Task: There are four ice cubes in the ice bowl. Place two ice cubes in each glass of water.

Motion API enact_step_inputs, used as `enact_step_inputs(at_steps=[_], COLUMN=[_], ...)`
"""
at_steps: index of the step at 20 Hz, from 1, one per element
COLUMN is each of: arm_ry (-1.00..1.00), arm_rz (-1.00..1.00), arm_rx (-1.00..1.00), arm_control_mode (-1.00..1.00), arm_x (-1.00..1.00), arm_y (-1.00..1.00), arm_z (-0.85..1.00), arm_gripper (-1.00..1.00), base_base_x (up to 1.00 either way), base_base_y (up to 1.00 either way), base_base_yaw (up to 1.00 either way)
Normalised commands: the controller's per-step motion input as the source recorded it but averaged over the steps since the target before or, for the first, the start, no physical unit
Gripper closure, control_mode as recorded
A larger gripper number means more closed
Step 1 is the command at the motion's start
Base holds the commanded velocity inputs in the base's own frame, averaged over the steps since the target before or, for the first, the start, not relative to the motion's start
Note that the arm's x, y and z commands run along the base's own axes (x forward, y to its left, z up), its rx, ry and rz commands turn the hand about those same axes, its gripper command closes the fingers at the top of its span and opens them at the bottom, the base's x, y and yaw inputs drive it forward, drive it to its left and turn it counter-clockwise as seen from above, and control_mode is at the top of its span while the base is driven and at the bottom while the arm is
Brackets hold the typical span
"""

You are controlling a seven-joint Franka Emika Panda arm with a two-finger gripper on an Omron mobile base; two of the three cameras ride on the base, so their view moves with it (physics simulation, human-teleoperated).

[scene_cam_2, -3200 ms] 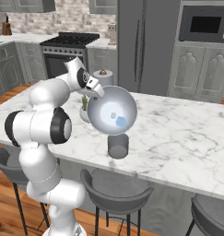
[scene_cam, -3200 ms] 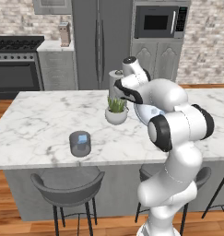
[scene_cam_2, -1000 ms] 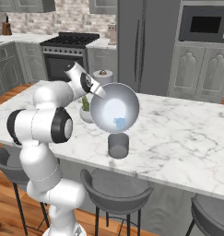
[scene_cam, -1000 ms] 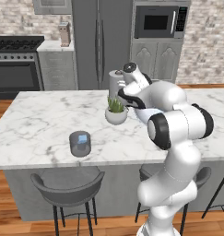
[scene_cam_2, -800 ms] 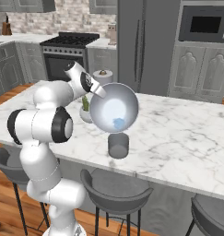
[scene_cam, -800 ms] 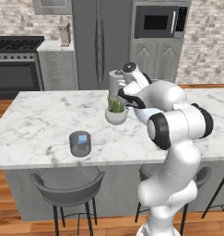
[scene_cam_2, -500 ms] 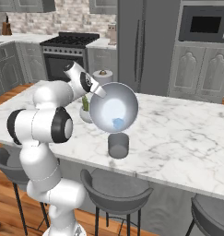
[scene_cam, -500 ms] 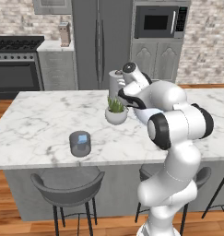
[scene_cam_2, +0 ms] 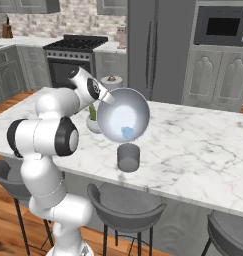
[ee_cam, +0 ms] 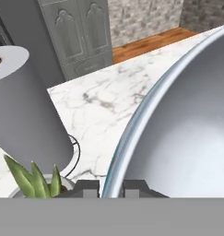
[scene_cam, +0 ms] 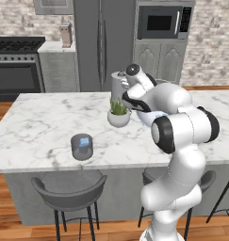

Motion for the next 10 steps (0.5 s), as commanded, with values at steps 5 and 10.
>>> enact_step_inputs(at_steps=[5,10], arm_ry=[-0.04,-0.01], arm_rz=[-0.01,0.00], arm_rx=[0.00,0.02], arm_control_mode=[-1.00,-1.00], arm_x=[0.00,0.00], arm_y=[-0.05,-0.22], arm_z=[0.00,0.01], arm_gripper=[1.00,1.00], base_base_x=[0.00,0.00], base_base_y=[0.00,0.00], base_base_yaw=[0.00,0.00])
